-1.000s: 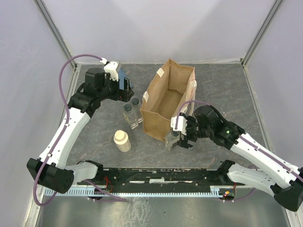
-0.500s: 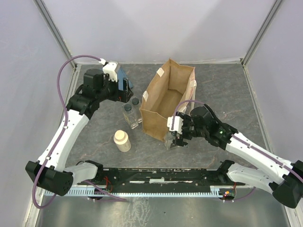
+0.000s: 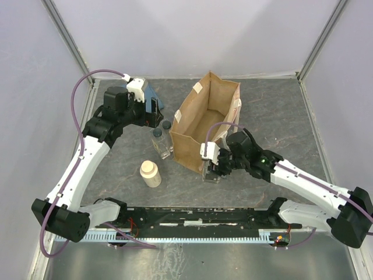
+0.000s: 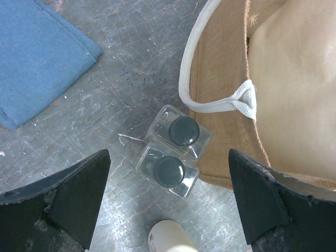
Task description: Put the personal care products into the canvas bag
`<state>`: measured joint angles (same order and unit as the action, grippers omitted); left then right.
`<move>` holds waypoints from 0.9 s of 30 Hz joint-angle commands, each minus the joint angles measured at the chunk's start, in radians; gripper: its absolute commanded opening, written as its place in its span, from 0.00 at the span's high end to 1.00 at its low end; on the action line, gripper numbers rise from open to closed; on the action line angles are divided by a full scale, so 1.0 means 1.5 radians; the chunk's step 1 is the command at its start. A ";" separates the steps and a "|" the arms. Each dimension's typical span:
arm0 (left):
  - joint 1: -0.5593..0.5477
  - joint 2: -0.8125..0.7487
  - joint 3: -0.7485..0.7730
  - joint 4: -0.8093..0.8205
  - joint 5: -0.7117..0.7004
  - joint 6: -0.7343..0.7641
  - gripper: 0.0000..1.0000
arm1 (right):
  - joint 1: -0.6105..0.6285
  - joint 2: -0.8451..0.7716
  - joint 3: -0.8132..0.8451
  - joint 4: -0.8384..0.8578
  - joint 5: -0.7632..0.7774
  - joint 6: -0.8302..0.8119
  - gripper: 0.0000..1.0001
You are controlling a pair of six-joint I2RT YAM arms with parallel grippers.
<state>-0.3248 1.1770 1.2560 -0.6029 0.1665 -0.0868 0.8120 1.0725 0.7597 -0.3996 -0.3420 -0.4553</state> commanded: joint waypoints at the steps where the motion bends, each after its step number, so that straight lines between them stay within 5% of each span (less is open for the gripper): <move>1: 0.000 -0.016 0.004 0.023 0.002 0.010 0.00 | 0.013 -0.008 0.028 -0.026 0.019 0.044 0.45; 13: -0.001 -0.012 -0.009 0.029 0.021 0.007 0.00 | 0.031 -0.048 0.124 -0.138 0.116 0.255 1.00; 27: -0.003 0.008 0.042 0.043 0.163 -0.017 0.00 | 0.043 0.122 0.718 -0.543 0.184 0.430 1.00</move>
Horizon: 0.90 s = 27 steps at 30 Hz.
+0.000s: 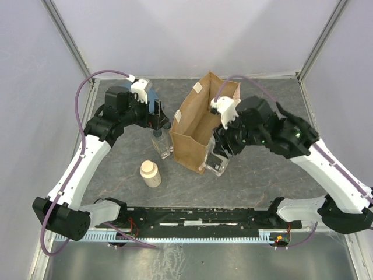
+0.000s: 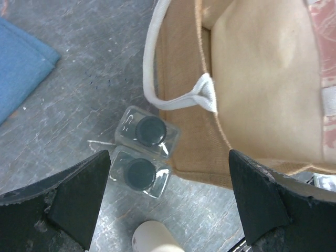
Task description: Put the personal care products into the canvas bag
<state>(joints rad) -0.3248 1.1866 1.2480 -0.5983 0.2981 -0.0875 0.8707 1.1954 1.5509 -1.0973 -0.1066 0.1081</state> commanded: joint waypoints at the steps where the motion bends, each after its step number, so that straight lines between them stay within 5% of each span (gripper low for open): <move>1: -0.006 0.006 0.052 0.043 0.081 -0.022 0.00 | 0.003 0.061 0.241 -0.098 0.029 0.060 1.00; 11: -0.068 0.057 0.059 0.065 0.040 -0.050 0.01 | -0.019 0.258 0.617 -0.146 0.079 -0.009 1.00; 17: -0.095 0.088 0.057 0.073 0.000 -0.049 0.00 | -0.101 0.263 0.521 0.011 0.042 -0.014 1.00; 27: -0.111 0.122 0.037 0.062 -0.068 -0.027 0.59 | -0.137 0.239 0.242 0.217 0.035 -0.047 1.00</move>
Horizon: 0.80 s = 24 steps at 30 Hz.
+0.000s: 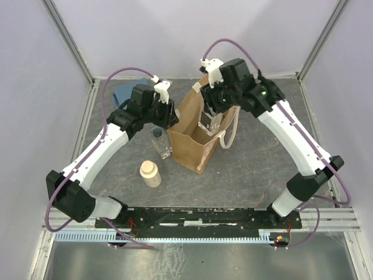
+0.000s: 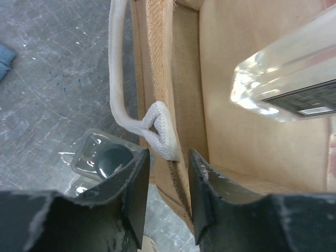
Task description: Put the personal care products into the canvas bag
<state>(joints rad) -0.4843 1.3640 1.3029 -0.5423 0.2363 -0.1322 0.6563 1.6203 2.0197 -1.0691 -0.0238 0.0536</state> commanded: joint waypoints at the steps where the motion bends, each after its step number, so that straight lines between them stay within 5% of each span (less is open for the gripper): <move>1: -0.006 0.004 0.000 0.024 -0.026 0.004 0.64 | 0.005 -0.051 -0.101 0.218 -0.026 -0.006 1.00; 8: -0.010 -0.009 -0.006 0.024 -0.024 0.004 0.79 | 0.040 -0.097 -0.287 0.348 -0.027 0.034 1.00; 24: -0.011 -0.022 -0.021 0.024 -0.025 0.002 0.79 | 0.105 -0.097 -0.456 0.471 0.060 0.049 1.00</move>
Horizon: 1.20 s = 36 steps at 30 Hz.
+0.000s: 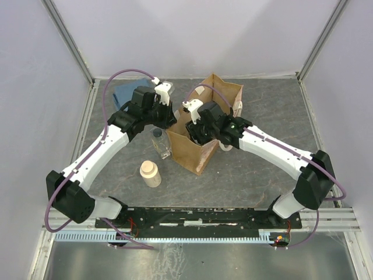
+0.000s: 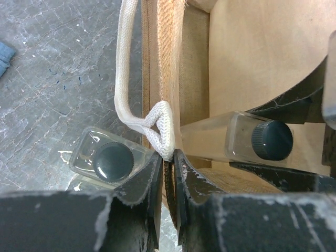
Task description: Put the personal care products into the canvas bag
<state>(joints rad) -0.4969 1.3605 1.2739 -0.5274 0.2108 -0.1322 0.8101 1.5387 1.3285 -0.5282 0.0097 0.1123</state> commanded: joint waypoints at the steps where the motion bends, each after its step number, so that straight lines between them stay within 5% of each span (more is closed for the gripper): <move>1: -0.002 -0.019 -0.002 0.014 -0.008 0.002 0.79 | 0.004 -0.039 0.000 0.110 0.042 0.010 1.00; 11: -0.003 -0.013 0.003 0.011 -0.012 0.002 0.78 | 0.011 0.015 -0.014 0.092 0.053 0.011 0.99; 12: -0.003 -0.011 0.004 0.010 -0.014 0.003 0.78 | 0.011 0.015 -0.009 0.085 0.053 0.011 0.93; 16: -0.002 -0.008 0.003 0.006 -0.018 0.009 0.80 | 0.012 -0.008 0.001 0.065 0.069 0.027 0.42; 22: -0.003 -0.007 0.001 0.003 -0.024 0.014 0.81 | 0.012 -0.076 0.028 0.027 0.111 0.041 0.25; 26: -0.003 -0.011 0.005 0.002 -0.026 0.012 0.62 | 0.012 -0.098 0.075 -0.048 0.142 0.043 0.10; 31: -0.002 -0.022 0.021 -0.002 -0.022 0.005 0.10 | 0.012 -0.094 0.164 -0.126 0.162 0.039 0.06; 36: -0.002 -0.053 0.068 -0.039 -0.053 -0.004 0.02 | 0.012 -0.068 0.267 -0.162 0.154 0.029 0.00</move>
<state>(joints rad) -0.4973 1.3586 1.2842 -0.5591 0.1791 -0.1318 0.8230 1.4139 1.6024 -0.7124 0.2222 0.1635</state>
